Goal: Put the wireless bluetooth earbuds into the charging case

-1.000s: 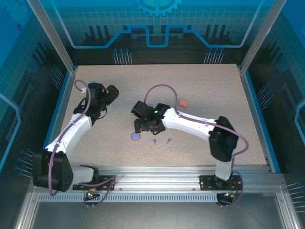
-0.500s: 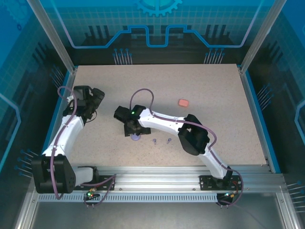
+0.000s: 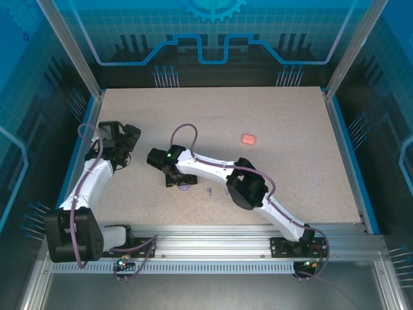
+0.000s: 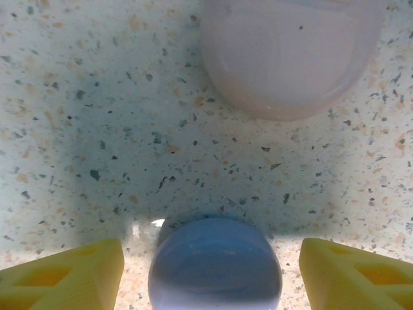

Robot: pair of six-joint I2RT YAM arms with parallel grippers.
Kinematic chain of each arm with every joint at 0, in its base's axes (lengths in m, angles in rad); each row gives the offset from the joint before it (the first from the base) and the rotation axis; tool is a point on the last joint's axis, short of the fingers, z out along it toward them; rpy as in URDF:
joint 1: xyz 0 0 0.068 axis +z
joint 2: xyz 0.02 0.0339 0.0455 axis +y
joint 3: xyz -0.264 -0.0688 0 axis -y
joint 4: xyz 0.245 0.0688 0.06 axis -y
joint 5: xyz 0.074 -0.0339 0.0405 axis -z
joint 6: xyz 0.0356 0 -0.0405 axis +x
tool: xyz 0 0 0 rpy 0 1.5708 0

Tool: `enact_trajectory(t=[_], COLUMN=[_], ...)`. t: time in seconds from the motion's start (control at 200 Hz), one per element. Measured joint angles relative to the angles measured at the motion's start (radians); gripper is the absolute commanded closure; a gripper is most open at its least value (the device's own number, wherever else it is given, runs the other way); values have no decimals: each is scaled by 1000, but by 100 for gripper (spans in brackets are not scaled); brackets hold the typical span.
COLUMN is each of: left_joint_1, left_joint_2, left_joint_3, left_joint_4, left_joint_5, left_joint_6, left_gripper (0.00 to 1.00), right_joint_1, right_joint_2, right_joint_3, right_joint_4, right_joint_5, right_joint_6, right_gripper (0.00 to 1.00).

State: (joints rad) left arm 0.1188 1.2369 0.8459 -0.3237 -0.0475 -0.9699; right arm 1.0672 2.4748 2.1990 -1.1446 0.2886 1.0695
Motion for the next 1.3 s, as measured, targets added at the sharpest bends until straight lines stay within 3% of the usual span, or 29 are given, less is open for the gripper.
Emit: enact_trajectory(t=[0.56,0.9,1.296], left_joint_1=[5,6,6], left_joint_2=[-13,-13,-7], left_joint_3=[-5,-5,-5], left_joint_4=[16,29,46], left_joint_5=[23,79,162], left_joint_6=[0,1,7], left_gripper=[1,1,1], right_joint_1=[5,6,5], right_joint_2=[26,-35,-44], right_joint_3=[25,-95,-111], right_joint_4=[-10,88,118], right_joint_5=[0,-2,-11], right_joint_6=[31,50,16], right_gripper=[37,37,50])
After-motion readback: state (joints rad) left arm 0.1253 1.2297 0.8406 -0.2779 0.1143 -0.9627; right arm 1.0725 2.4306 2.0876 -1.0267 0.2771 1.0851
